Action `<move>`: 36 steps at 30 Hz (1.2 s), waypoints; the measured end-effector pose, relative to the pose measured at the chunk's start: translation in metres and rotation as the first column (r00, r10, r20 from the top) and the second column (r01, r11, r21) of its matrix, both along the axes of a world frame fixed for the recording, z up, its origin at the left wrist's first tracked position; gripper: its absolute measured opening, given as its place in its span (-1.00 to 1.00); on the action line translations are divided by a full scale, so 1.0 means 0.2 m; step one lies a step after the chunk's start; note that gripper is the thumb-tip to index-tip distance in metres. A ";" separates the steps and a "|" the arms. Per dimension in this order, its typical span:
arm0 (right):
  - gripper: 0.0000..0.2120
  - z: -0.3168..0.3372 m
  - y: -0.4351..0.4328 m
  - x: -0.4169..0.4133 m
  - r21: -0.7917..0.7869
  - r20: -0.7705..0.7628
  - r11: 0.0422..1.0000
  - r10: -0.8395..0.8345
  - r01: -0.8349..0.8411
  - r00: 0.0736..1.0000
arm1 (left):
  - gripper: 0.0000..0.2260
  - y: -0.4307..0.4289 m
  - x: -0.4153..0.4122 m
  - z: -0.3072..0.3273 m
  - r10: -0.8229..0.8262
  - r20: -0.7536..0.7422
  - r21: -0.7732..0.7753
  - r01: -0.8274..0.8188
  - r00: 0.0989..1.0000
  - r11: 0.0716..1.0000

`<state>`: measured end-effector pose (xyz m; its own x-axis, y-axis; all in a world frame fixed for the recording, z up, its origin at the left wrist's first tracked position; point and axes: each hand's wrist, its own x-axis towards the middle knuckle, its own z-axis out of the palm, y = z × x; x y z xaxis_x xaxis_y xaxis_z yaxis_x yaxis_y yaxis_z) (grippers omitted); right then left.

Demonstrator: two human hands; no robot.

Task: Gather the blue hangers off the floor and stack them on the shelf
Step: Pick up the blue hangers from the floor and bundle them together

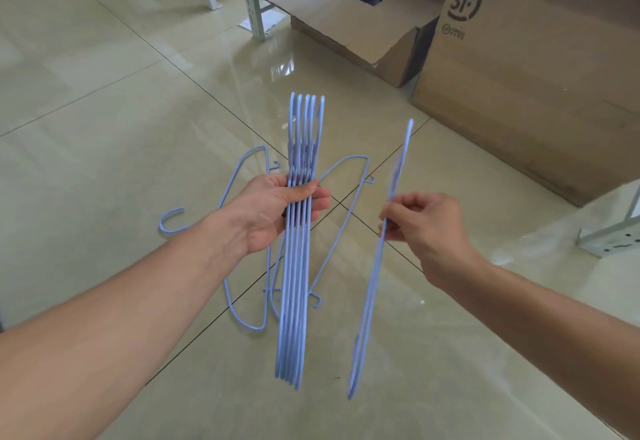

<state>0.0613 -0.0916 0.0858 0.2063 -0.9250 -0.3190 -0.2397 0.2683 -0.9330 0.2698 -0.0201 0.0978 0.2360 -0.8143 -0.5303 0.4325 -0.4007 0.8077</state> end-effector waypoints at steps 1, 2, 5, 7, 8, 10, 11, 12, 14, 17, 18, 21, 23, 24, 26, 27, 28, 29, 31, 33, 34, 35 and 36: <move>-0.90 0.06 0.01 0.02 -0.015 0.044 0.999 0.052 -0.051 0.998 | -0.78 0.00 -0.01 0.01 0.000 -0.004 -0.004 0.000 1.000 1.000; -0.93 0.09 0.03 0.05 -0.030 0.069 0.994 0.108 -0.106 0.992 | -0.77 0.00 -0.03 0.02 0.000 -0.005 -0.009 0.000 1.000 1.000; -0.94 0.13 0.06 0.15 -0.069 0.067 0.974 0.222 -0.218 0.973 | -0.78 0.00 -0.06 0.04 -0.022 0.004 -0.025 0.022 1.000 0.999; -0.96 0.13 0.07 0.21 -0.086 0.076 0.965 0.256 -0.249 0.964 | -0.79 0.00 -0.07 0.06 -0.034 0.037 -0.030 0.035 0.999 0.999; -0.97 0.13 0.08 0.24 -0.091 0.081 0.962 0.264 -0.256 0.961 | -0.78 0.01 -0.07 0.06 -0.028 0.057 -0.033 0.030 0.998 0.999; -0.95 0.11 0.09 0.27 -0.102 0.080 0.962 0.261 -0.252 0.962 | -0.76 0.01 -0.07 0.06 -0.013 0.083 -0.041 0.017 0.996 0.999; -0.94 0.10 0.09 0.29 -0.111 0.081 0.963 0.256 -0.246 0.963 | -0.77 0.02 -0.06 0.06 -0.004 0.086 -0.041 0.008 0.996 0.999; -0.93 0.10 0.09 0.30 -0.121 0.086 0.963 0.251 -0.240 0.964 | -0.77 0.03 -0.06 0.07 0.003 0.084 -0.041 0.000 0.996 0.999; -0.90 0.09 0.11 0.31 -0.130 0.109 0.965 0.243 -0.229 0.964 | -0.76 0.04 -0.05 0.06 0.015 0.072 -0.047 -0.012 0.997 0.999; -0.84 0.08 0.15 0.34 -0.151 0.098 0.963 0.239 -0.223 0.966 | -0.76 0.06 -0.05 0.05 0.045 0.044 -0.050 -0.043 0.998 0.998; -0.80 0.07 0.17 0.35 -0.165 0.067 0.960 0.238 -0.225 0.969 | -0.75 0.06 -0.05 0.05 0.048 0.030 -0.049 -0.046 0.998 0.998; -0.72 0.05 0.22 0.40 -0.171 0.028 0.963 0.218 -0.211 0.975 | -0.72 0.08 -0.03 0.04 0.049 -0.014 -0.052 -0.049 0.999 0.997; -0.73 0.05 0.23 0.42 -0.170 0.049 0.964 0.214 -0.203 0.975 | -0.74 0.11 -0.01 0.04 0.049 -0.034 -0.061 -0.051 0.998 0.997; -0.73 0.05 0.24 0.44 -0.171 0.056 0.962 0.225 -0.212 0.973 | -0.76 0.12 0.01 0.04 0.047 -0.036 -0.069 -0.050 0.998 0.996; -0.70 0.06 0.24 0.47 -0.164 0.056 0.958 0.246 -0.234 0.968 | -0.83 0.14 0.04 0.05 0.033 -0.028 -0.089 -0.036 0.999 0.995; -0.68 0.06 0.24 0.48 -0.158 0.058 0.956 0.258 -0.247 0.964 | -0.85 0.15 0.05 0.05 0.036 -0.021 -0.095 -0.038 0.999 0.995; -0.66 0.07 0.24 0.49 -0.157 0.061 0.951 0.280 -0.268 0.958 | -0.86 0.16 0.08 0.05 0.047 -0.015 -0.101 -0.048 0.999 0.994; -0.65 0.07 0.24 0.51 -0.165 0.062 0.940 0.312 -0.298 0.948 | -0.84 0.17 0.10 0.05 0.062 -0.009 -0.110 -0.062 0.998 0.992; -0.66 0.09 0.21 0.53 -0.193 0.044 0.909 0.384 -0.369 0.922 | -0.79 0.17 0.16 0.05 0.092 -0.014 -0.119 -0.093 0.996 0.989; -0.74 0.09 0.12 0.54 -0.171 0.057 0.907 0.400 -0.386 0.915 | -0.87 0.16 0.22 0.04 0.145 -0.038 -0.100 -0.149 0.989 0.984; -0.80 0.07 0.06 0.55 -0.134 0.071 0.923 0.371 -0.360 0.926 | -0.92 0.15 0.26 0.03 0.178 -0.046 -0.086 -0.182 0.983 0.980; -0.84 0.03 -0.01 0.55 -0.090 0.063 0.944 0.323 -0.317 0.944 | -0.93 0.15 0.29 0.03 0.209 -0.045 -0.076 -0.212 0.977 0.974; -0.85 -0.03 -0.07 0.56 -0.054 0.027 0.961 0.272 -0.271 0.962 | -0.93 0.15 0.31 0.03 0.230 -0.040 -0.069 -0.232 0.972 0.970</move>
